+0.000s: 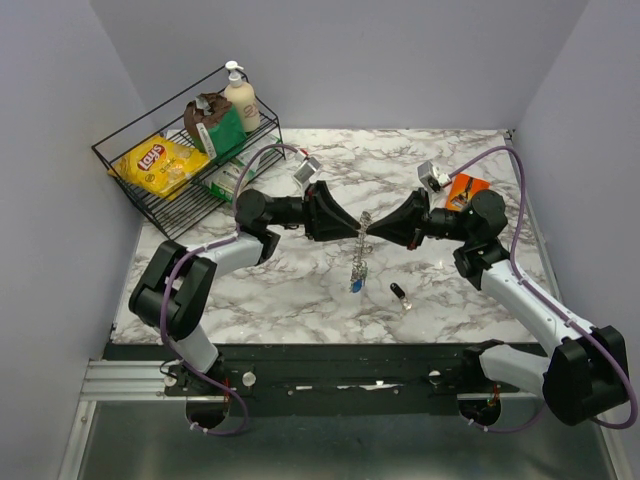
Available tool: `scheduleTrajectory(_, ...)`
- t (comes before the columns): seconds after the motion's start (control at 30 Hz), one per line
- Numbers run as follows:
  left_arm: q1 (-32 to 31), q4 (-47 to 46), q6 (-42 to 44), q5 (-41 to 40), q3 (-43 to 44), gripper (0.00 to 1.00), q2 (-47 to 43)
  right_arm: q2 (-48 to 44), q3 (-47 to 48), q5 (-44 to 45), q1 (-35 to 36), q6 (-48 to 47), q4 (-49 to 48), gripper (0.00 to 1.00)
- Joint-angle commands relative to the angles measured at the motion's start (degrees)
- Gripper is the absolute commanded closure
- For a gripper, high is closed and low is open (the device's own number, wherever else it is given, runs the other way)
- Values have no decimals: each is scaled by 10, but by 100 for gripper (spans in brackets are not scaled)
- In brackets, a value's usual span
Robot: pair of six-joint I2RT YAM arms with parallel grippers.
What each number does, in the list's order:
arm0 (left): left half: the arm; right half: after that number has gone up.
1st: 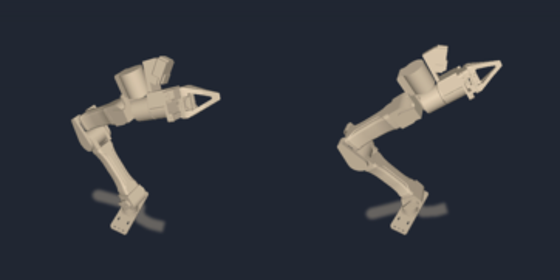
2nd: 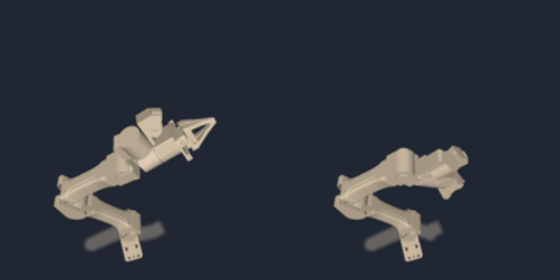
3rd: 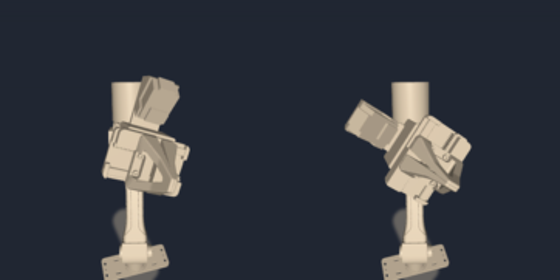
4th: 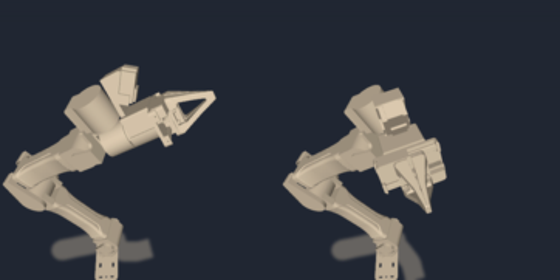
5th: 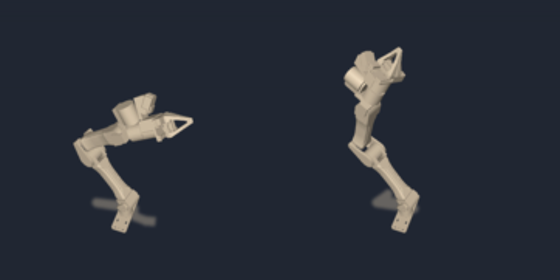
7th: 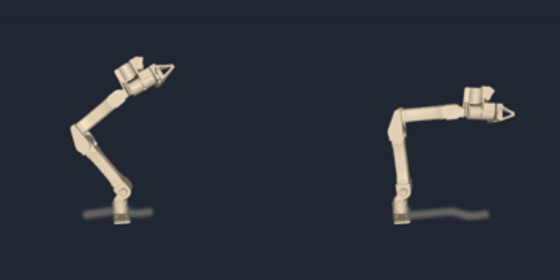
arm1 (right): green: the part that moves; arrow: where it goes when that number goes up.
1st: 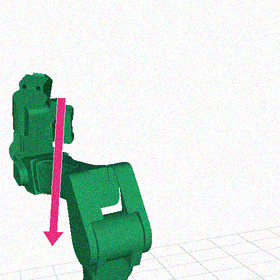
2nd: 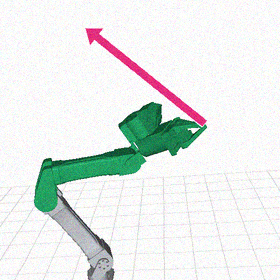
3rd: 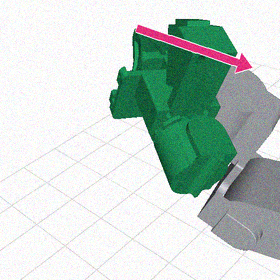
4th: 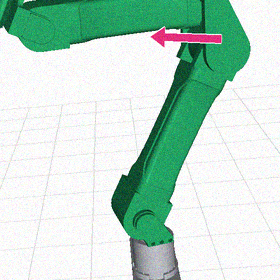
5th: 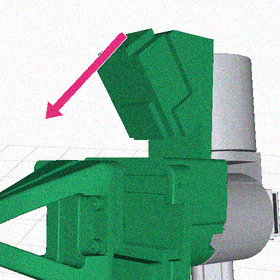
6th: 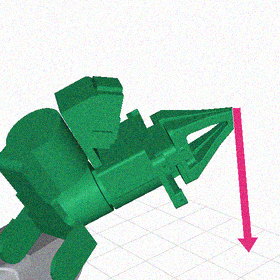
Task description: Put the keys on the keyring
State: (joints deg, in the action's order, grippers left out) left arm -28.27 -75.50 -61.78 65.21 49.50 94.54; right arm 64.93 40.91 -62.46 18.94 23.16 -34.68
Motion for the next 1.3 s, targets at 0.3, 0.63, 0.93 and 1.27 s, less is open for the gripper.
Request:
scheduleTrajectory(0.3,-15,-68,-14,32,22,75,4,-6,15,3,0,2,-23,99)
scheduleTrajectory(0.63,-18,-102,-38,34,22,78,4,-4,11,8,0,0,-19,99)
scheduleTrajectory(0.93,-19,-106,-42,31,21,83,1,1,8,8,0,-1,-19,99)
scheduleTrajectory(1.27,-20,-106,-45,28,27,80,1,3,4,9,0,-4,-15,99)
